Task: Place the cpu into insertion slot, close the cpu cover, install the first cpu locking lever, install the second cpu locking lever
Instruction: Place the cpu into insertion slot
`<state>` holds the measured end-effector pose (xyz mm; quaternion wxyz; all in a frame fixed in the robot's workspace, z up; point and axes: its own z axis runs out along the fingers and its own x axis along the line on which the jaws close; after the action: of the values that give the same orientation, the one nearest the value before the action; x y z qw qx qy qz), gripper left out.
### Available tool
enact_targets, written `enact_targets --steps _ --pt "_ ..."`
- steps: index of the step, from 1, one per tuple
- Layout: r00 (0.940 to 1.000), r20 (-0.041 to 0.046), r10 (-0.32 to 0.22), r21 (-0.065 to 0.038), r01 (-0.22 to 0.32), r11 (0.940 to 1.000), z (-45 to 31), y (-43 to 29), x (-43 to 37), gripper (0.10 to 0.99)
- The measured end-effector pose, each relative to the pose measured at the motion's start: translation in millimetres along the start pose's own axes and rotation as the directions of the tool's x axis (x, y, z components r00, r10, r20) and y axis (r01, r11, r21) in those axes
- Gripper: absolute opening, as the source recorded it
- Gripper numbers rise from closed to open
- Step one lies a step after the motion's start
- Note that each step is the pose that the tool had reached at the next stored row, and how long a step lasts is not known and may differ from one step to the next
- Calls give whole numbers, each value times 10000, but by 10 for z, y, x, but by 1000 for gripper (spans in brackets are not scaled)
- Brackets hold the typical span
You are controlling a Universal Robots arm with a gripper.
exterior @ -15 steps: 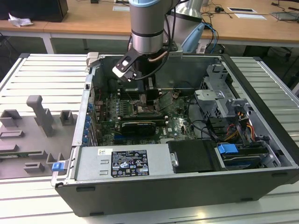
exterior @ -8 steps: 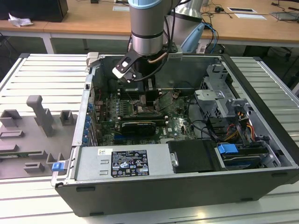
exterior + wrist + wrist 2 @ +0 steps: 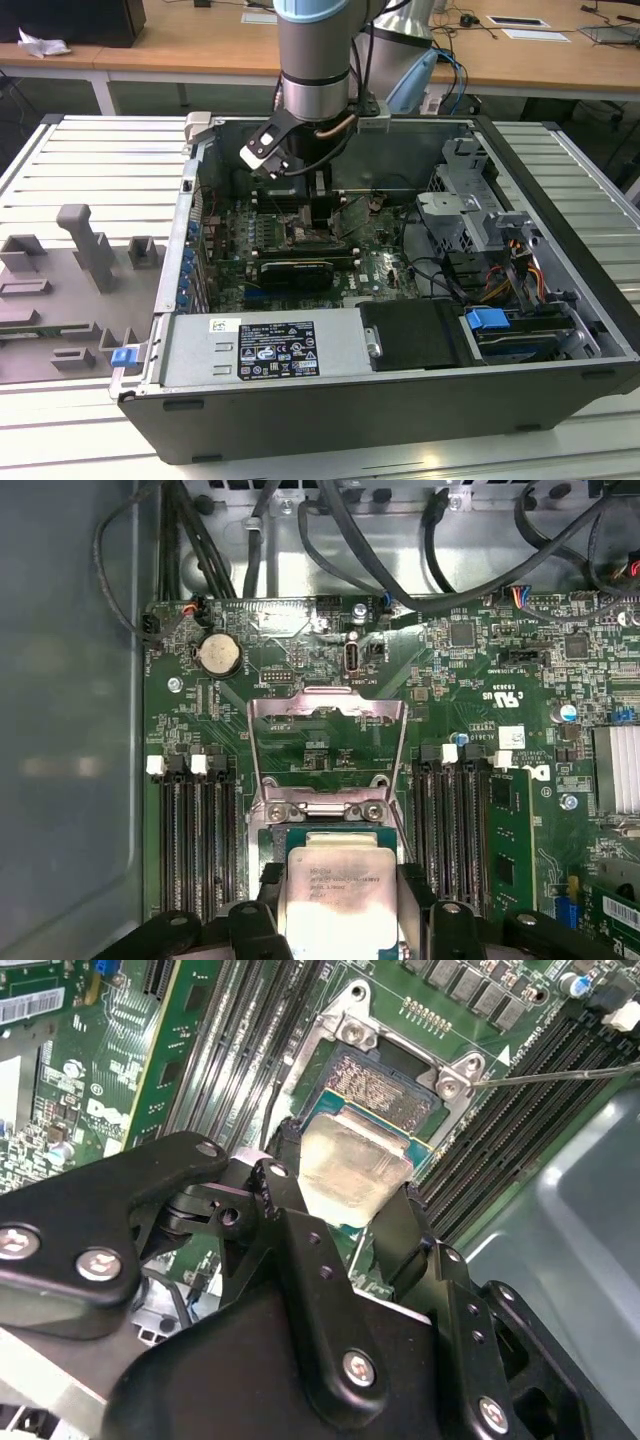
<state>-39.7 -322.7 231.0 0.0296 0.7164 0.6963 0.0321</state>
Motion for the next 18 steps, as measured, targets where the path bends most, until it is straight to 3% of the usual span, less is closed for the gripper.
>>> enact_targets --steps 2,4,12,18 --pt "9999 -12 -127 -2 127 9999 57 -18 -1 529" --pt "9979 -60 -640 -2 640 9979 114 -29 -1 529" --pt "9989 -48 -470 -1 470 9989 195 -94 -3 529" --pt "9993 -39 -364 3 364 9993 236 -97 25 529"
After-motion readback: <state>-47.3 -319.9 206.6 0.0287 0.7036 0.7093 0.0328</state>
